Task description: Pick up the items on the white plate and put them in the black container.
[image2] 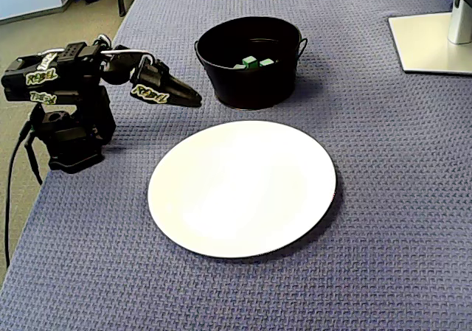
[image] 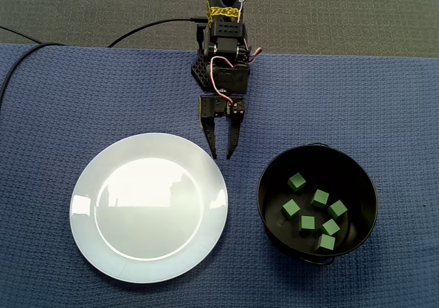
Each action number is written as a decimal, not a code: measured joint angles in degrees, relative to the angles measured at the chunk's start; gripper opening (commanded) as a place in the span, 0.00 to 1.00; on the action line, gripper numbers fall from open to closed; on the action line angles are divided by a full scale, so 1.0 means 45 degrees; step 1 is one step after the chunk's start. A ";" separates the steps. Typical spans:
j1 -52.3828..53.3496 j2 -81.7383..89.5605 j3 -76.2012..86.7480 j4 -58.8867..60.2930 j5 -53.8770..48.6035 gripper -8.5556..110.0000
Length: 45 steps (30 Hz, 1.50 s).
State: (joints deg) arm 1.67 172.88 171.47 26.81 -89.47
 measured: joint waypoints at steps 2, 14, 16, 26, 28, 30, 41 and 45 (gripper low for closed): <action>0.0254 0.0215 0.0078 0.0391 0.0332 0.07; 0.1328 0.1504 0.0098 0.3984 0.1230 0.07; 0.1289 0.1465 0.0098 0.4375 0.1367 0.07; -0.1875 0.1992 0.0098 0.6055 0.3105 0.08; -0.1953 0.1992 0.0098 0.6719 0.3105 0.09; -0.1914 0.1992 0.0098 0.7539 0.3105 0.10; -0.2305 0.2051 0.0039 1.1172 0.2617 0.07; -0.2266 0.2051 -0.0176 1.1309 0.3008 0.10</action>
State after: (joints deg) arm -8.53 182.11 170.68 77.70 -75.94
